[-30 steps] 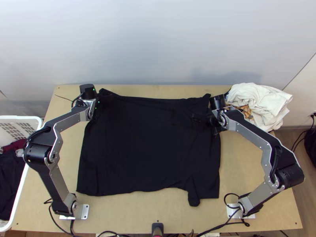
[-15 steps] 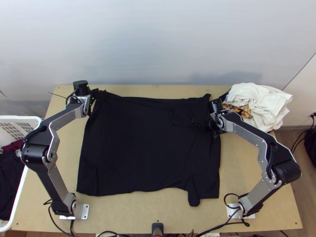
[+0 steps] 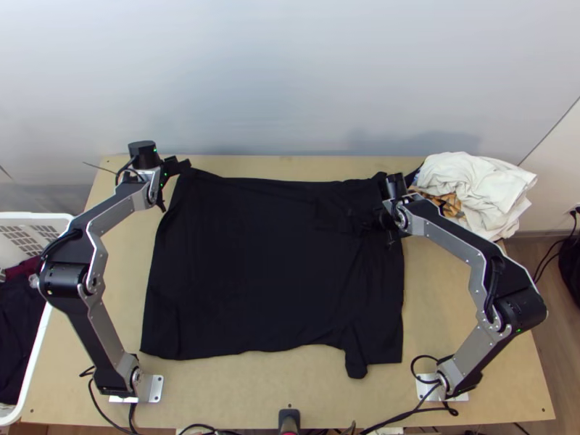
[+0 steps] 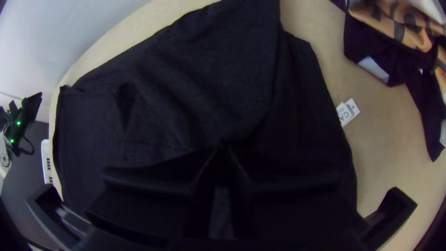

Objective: Fold the t-shirt

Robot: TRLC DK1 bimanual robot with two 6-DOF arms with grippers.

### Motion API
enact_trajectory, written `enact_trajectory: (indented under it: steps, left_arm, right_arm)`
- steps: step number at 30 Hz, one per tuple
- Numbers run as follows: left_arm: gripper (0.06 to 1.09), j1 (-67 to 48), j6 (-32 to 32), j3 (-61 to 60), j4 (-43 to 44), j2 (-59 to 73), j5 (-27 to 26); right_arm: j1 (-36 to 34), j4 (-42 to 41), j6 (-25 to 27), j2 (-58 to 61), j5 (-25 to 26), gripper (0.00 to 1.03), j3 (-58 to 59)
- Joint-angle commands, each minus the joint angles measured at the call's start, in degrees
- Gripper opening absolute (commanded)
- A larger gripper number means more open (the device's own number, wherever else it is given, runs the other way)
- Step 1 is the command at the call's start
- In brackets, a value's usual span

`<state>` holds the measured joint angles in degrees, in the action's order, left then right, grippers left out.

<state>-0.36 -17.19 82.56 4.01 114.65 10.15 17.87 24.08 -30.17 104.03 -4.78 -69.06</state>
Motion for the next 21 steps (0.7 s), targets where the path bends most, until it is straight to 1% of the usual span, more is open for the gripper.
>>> enact_trajectory:
  steps: [1, 6, 10, 15, 21]
  left_arm:
    - [0.54, -0.5, -1.2, 6.4, -6.1, 3.3, -0.8]
    - [0.54, -2.2, -2.0, 11.4, -12.0, 6.3, -3.9]
    - [0.54, -4.1, -2.0, 14.7, -13.9, 8.8, -3.9]
    - [0.54, -4.6, -2.0, 21.8, -17.1, 13.8, -3.9]
    - [0.53, -4.5, -1.5, 25.2, -18.2, 16.7, -3.6]
  right_arm:
    - [0.0, -1.4, 1.6, 0.0, 0.1, 0.03, -1.5]
    - [-1.3, -1.4, 1.4, -0.1, 0.3, 0.03, -5.0]
    - [-2.0, -1.4, 1.1, 0.3, 0.3, 0.03, -9.4]
    - [-3.2, -1.4, 1.0, 3.0, 0.3, 0.03, -14.9]
    - [-4.2, -0.7, 0.6, 7.6, 0.3, 0.03, -22.2]
